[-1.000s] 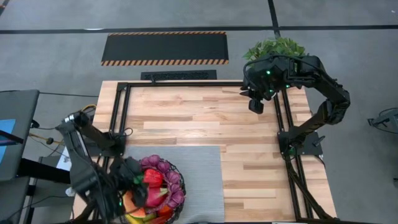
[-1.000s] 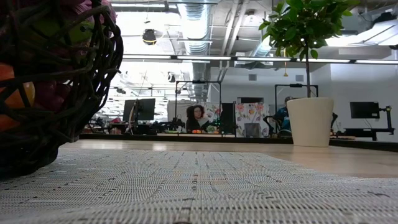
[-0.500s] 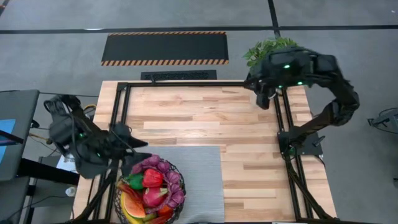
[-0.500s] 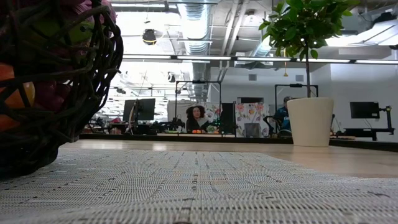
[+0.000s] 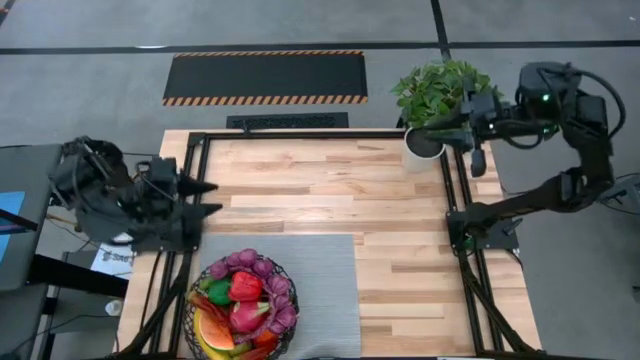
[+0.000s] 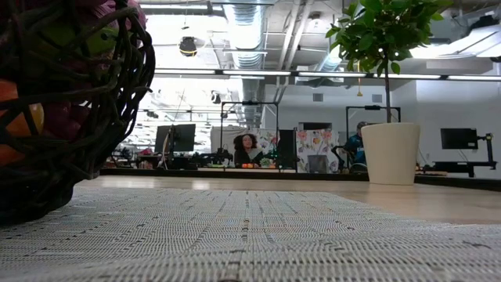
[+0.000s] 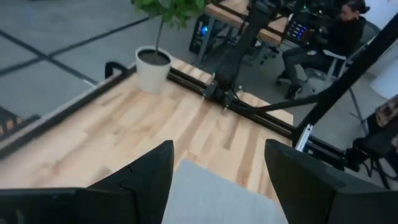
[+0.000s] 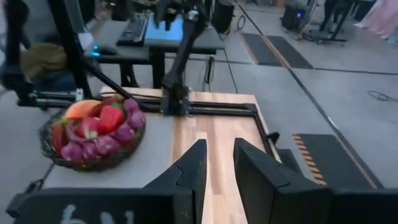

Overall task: Build produce basket
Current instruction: Return to Home Position

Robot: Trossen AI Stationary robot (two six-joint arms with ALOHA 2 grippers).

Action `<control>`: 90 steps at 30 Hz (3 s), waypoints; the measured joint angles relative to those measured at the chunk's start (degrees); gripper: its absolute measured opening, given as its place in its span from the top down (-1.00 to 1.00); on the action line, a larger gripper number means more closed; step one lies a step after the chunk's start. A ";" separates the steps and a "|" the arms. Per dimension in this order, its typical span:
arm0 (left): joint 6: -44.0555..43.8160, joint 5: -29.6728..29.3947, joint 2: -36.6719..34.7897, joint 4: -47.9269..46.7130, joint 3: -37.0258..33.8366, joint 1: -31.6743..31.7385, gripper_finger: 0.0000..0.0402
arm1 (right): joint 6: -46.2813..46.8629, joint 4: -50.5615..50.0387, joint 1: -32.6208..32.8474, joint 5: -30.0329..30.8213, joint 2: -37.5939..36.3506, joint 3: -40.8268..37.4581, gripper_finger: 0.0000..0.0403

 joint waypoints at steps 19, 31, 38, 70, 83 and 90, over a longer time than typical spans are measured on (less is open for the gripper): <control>22.56 34.06 -11.91 65.90 -31.57 3.74 -0.18 | 26.12 60.13 -1.76 -8.03 -30.67 -67.24 0.48; 29.80 53.43 -27.84 91.38 -57.64 20.79 -0.18 | 30.53 67.94 -3.74 -8.34 -36.17 -75.34 0.48; 30.15 45.25 -46.09 90.21 -73.18 28.78 -0.18 | 27.26 62.82 -6.62 -9.07 -36.97 -75.32 0.48; 28.27 30.17 -64.74 86.96 -100.32 31.12 -0.18 | 36.75 111.15 -14.66 -17.04 -36.99 -115.10 0.48; 30.72 32.80 -64.76 85.56 -100.43 35.04 -0.18 | 32.48 110.97 -12.48 -18.42 -36.91 -117.65 0.48; 32.34 32.20 -64.76 81.98 -100.48 36.18 -0.18 | 31.55 109.63 -12.56 -18.18 -36.84 -117.67 0.48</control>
